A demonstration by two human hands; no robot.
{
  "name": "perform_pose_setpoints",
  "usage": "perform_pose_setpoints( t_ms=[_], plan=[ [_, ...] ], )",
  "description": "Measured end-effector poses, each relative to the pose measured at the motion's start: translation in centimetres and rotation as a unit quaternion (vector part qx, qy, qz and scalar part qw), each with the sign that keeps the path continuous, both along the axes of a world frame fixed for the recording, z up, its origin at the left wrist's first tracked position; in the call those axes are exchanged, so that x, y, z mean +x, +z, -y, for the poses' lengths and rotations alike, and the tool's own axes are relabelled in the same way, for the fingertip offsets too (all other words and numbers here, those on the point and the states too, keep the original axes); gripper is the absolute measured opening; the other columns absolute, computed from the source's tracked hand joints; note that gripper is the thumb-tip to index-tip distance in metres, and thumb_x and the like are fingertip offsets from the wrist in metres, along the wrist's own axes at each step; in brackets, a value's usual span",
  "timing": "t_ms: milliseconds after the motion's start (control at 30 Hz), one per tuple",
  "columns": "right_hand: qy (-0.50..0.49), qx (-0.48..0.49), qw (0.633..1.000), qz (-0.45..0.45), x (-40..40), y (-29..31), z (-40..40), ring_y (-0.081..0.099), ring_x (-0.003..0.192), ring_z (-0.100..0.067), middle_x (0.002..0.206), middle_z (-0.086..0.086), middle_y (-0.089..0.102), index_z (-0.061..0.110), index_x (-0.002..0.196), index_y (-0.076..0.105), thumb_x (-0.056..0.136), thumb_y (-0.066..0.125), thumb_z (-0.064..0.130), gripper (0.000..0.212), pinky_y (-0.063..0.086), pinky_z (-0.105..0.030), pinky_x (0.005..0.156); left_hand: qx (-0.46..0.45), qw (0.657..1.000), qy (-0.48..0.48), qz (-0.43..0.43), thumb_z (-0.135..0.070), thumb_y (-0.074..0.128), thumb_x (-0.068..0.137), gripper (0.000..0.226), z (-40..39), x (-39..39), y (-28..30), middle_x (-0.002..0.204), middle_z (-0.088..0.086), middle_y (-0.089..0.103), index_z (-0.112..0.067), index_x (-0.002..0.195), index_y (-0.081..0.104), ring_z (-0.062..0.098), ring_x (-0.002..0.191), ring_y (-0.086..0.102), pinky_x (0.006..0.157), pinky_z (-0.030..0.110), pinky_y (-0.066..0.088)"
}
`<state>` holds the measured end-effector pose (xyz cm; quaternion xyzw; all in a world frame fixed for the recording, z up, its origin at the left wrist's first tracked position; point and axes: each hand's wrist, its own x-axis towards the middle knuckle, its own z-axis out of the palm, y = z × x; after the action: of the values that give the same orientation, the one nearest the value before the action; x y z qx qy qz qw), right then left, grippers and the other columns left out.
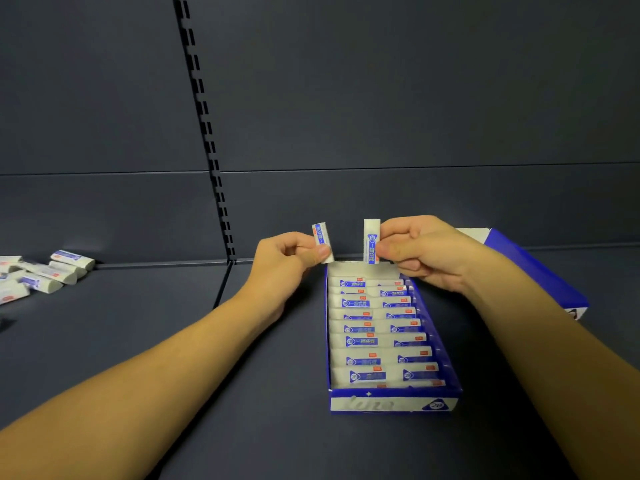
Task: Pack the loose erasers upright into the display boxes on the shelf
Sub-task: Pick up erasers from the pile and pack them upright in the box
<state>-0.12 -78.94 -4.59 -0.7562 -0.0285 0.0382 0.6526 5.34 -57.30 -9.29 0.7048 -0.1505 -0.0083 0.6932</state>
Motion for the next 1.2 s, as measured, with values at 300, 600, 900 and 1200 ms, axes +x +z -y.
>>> perform_pose_setpoints(
  t_ms=[300,600,900,1200],
  plan=[
    [-0.048,-0.016,0.999,0.016,0.7,-1.2,-0.2,0.031,0.042,-0.007,0.069,-0.003,0.072,0.006,0.093,0.07,0.083,0.073,0.002,0.01,0.024,-0.016,0.038,-0.015,0.997,-0.023,0.067,-0.001,0.073,0.086,0.008,0.1,0.7,-1.0,0.076,0.021,0.054,-0.001,0.079,0.069,0.014,0.061,0.045,0.057,0.012,0.04],
    [-0.022,0.018,0.999,0.027,0.7,-1.3,0.0,0.031,0.04,-0.005,0.087,-0.016,0.076,0.006,0.091,0.071,0.068,0.077,0.012,0.025,0.023,-0.015,0.038,-0.022,0.998,-0.03,0.059,-0.001,0.073,0.086,0.01,0.2,0.5,-0.9,0.074,0.014,0.063,-0.006,0.078,0.071,0.008,0.057,0.053,0.058,0.013,0.042],
    [-0.02,0.0,0.999,0.027,0.5,-1.2,-0.1,0.03,0.042,-0.006,0.087,-0.014,0.075,0.005,0.095,0.072,0.069,0.078,0.012,0.028,0.023,-0.015,0.038,-0.017,0.997,-0.029,0.074,0.001,0.073,0.086,0.009,0.2,0.3,-0.7,0.074,0.017,0.063,-0.004,0.079,0.071,0.004,0.055,0.051,0.057,0.011,0.041],
    [-0.054,-0.102,0.993,0.039,-0.3,-0.4,-1.1,0.04,0.043,-0.006,0.064,0.002,0.069,0.011,0.104,0.076,0.09,0.067,0.001,0.019,0.03,-0.015,0.04,-0.012,0.996,-0.028,0.08,0.0,0.072,0.087,0.004,0.2,0.2,-0.7,0.074,0.018,0.057,0.001,0.084,0.071,0.008,0.057,0.047,0.057,0.011,0.039]
  ],
)
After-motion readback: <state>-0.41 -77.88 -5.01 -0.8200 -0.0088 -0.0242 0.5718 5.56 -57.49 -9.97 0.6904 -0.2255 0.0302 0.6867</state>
